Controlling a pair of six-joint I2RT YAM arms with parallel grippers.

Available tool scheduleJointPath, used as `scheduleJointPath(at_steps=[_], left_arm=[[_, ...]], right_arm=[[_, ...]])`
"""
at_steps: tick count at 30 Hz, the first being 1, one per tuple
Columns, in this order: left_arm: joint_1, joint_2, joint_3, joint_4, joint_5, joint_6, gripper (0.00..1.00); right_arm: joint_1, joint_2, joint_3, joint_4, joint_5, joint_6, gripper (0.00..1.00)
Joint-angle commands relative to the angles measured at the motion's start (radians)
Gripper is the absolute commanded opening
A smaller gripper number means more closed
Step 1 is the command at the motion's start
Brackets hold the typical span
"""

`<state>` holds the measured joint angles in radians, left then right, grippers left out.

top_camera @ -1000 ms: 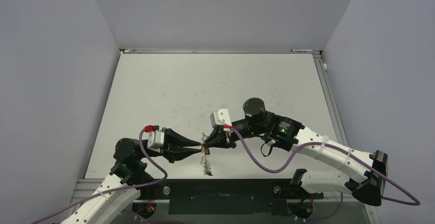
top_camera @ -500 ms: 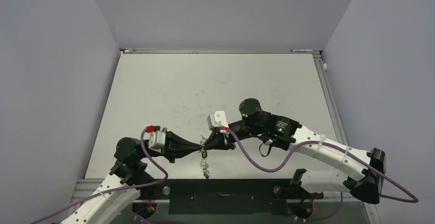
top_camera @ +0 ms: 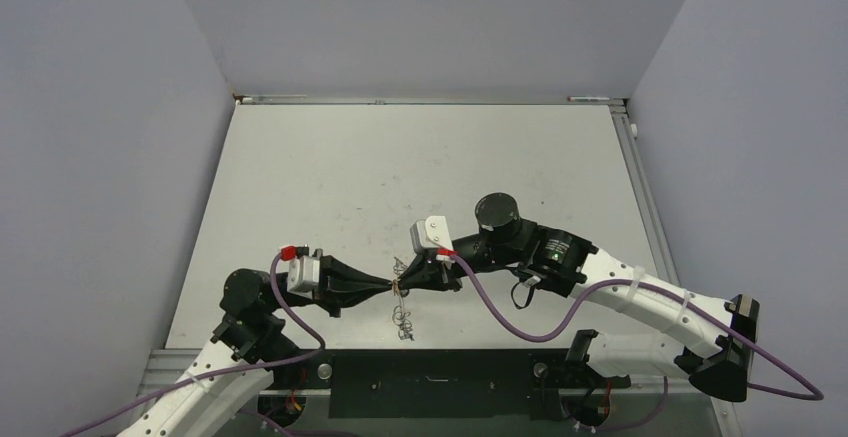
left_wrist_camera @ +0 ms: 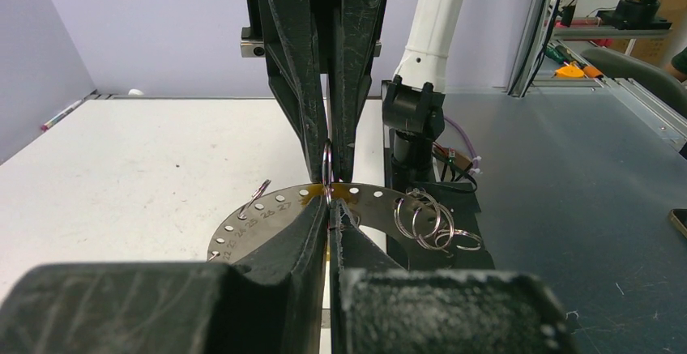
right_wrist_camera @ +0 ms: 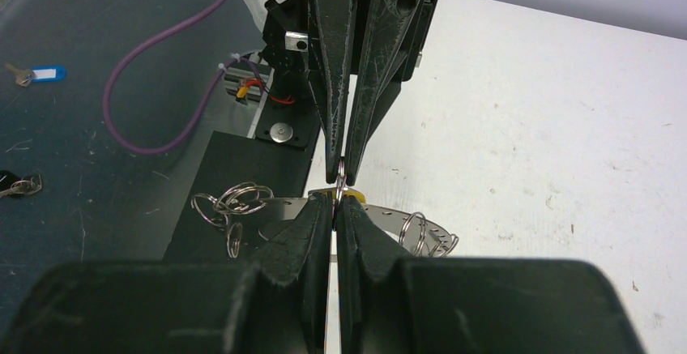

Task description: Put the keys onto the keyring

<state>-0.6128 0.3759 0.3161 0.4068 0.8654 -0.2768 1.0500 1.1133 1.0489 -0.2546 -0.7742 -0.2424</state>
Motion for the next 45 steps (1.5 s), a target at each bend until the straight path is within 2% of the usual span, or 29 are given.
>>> scheduleJointPath(at_steps=[1, 4, 9, 11, 13, 20, 28, 38, 45], left_arm=[[-0.001, -0.006, 0.034, -0.019, -0.004, 0.004, 0.00], [-0.001, -0.007, 0.034, -0.018, -0.006, 0.005, 0.01], [0.000, -0.035, 0.031, -0.018, -0.020, 0.010, 0.31], [0.001, -0.052, 0.027, -0.017, -0.031, 0.011, 0.38], [0.002, -0.062, 0.026, -0.014, -0.034, 0.011, 0.40], [0.012, -0.067, 0.028, -0.003, -0.028, 0.005, 0.40], [0.016, -0.075, 0.028, 0.004, -0.029, 0.005, 0.33], [0.021, -0.097, 0.032, -0.013, -0.052, 0.016, 0.29], [0.030, -0.106, 0.039, -0.034, -0.071, 0.022, 0.18]], right_arm=[[0.005, -0.035, 0.016, 0.091, -0.023, -0.002, 0.05], [0.005, -0.032, 0.017, 0.087, -0.023, -0.005, 0.05], [0.004, -0.030, 0.015, 0.091, -0.026, -0.004, 0.05], [0.004, -0.030, 0.011, 0.102, -0.028, 0.003, 0.05], [0.004, -0.032, 0.003, 0.131, -0.038, 0.018, 0.05], [0.008, -0.025, -0.040, 0.299, -0.070, 0.087, 0.05], [0.017, 0.016, -0.033, 0.374, -0.115, 0.119, 0.05], [0.057, 0.055, -0.017, 0.357, -0.103, 0.106, 0.05], [0.058, 0.048, -0.008, 0.304, -0.088, 0.082, 0.05]])
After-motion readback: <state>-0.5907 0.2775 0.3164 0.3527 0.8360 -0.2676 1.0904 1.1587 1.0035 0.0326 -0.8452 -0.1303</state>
